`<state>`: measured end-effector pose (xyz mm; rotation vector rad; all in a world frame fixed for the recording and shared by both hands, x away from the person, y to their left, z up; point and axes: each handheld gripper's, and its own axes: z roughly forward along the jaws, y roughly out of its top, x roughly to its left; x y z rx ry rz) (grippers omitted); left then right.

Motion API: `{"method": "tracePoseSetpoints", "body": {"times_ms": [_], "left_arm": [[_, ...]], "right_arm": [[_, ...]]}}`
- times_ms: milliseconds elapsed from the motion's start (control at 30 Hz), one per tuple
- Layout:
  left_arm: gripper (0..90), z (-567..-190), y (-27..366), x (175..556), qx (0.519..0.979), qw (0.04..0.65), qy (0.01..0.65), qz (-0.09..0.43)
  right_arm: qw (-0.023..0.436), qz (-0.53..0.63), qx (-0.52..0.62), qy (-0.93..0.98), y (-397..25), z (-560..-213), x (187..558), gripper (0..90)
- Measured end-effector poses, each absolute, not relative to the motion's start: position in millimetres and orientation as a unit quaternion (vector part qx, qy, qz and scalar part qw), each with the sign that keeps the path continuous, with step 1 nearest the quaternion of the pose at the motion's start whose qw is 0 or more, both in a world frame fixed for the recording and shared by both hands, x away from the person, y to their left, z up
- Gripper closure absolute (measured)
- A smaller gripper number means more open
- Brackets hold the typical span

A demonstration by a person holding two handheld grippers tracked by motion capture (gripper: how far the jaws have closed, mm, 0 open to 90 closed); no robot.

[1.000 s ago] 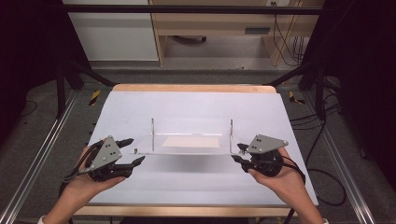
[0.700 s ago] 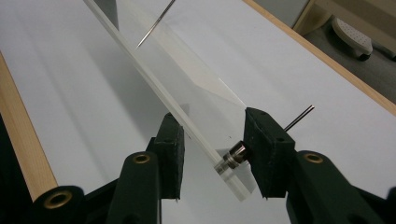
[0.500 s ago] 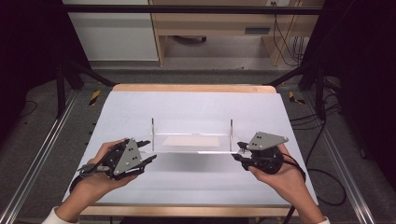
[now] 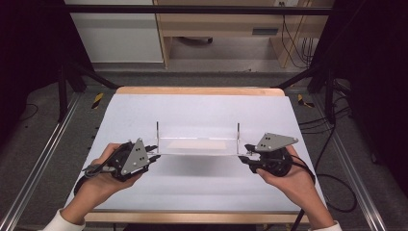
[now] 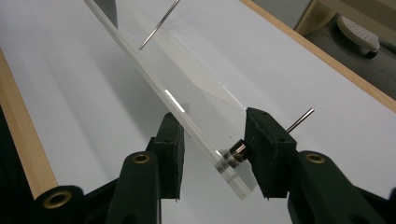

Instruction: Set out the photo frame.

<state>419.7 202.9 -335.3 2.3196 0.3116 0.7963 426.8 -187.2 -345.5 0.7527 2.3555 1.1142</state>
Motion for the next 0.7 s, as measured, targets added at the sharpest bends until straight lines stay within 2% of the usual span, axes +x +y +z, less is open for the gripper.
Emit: {"method": "tracePoseSetpoints", "body": {"times_ms": [200, 433, 700], "left_arm": [[71.0, -329.2, 203.1, 426.7, 0.890, 0.330, 0.127, 0.288], [70.5, -321.1, 203.4, 436.5, 0.890, 0.331, 0.131, 0.284], [69.5, -310.5, 202.8, 450.7, 0.891, 0.331, 0.135, 0.280]], "right_arm": [[0.222, 0.415, 0.280, 0.837, -191.1, -347.3, 431.3, 49.1], [0.253, 0.412, 0.279, 0.830, -193.5, -352.2, 431.7, 39.6], [0.260, 0.416, 0.275, 0.827, -196.2, -348.3, 437.6, 40.3]]}}
